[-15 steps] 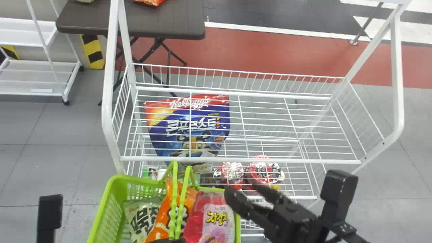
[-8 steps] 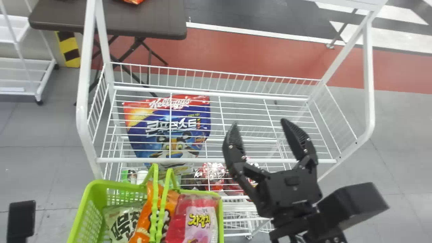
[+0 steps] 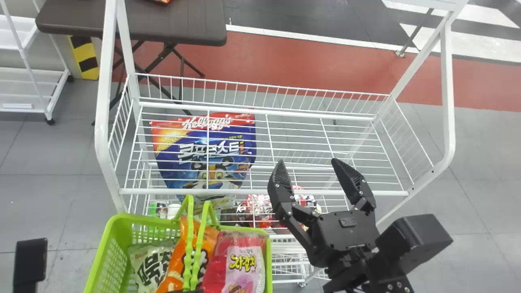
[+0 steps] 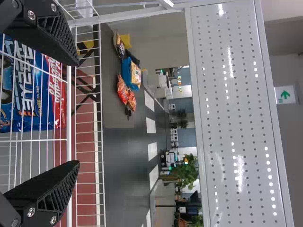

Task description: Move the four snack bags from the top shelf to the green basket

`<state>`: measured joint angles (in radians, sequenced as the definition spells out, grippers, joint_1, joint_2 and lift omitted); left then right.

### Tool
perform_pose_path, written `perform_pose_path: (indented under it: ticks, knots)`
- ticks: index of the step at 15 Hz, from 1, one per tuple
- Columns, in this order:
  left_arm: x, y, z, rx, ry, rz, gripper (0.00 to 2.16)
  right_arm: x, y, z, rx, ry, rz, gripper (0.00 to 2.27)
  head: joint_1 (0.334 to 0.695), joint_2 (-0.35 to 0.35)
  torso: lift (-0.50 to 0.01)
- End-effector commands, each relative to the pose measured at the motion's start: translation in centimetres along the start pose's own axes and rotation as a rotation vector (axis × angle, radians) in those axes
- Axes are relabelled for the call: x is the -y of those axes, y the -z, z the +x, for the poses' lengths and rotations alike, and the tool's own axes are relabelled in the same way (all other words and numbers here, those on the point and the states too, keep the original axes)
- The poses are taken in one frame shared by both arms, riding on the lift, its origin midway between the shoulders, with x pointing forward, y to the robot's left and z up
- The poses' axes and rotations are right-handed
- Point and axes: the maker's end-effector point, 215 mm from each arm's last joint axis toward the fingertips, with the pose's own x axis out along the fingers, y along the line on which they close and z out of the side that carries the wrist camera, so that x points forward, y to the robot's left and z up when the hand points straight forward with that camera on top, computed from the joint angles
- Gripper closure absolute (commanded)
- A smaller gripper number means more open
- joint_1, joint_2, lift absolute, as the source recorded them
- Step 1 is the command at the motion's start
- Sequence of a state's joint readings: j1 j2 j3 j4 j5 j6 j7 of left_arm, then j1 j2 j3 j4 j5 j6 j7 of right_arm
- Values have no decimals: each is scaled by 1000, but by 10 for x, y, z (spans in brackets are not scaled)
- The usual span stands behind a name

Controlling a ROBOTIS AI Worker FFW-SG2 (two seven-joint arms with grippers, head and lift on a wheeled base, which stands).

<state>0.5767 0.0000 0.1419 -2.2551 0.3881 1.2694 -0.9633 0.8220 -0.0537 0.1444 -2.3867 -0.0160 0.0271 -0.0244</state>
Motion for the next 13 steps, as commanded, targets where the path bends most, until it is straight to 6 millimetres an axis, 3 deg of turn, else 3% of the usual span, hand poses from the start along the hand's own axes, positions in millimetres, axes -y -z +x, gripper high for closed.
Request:
perform_pose_path:
  ticks: [1,13]
  knots:
    - [1,-1,0,3,1,0,1808,0,0,0,-1,1,5,80,695,-237,0]
    - [3,-2,1,0,5,8,1808,2,2,-1,-14,1,8,83,695,-241,0]
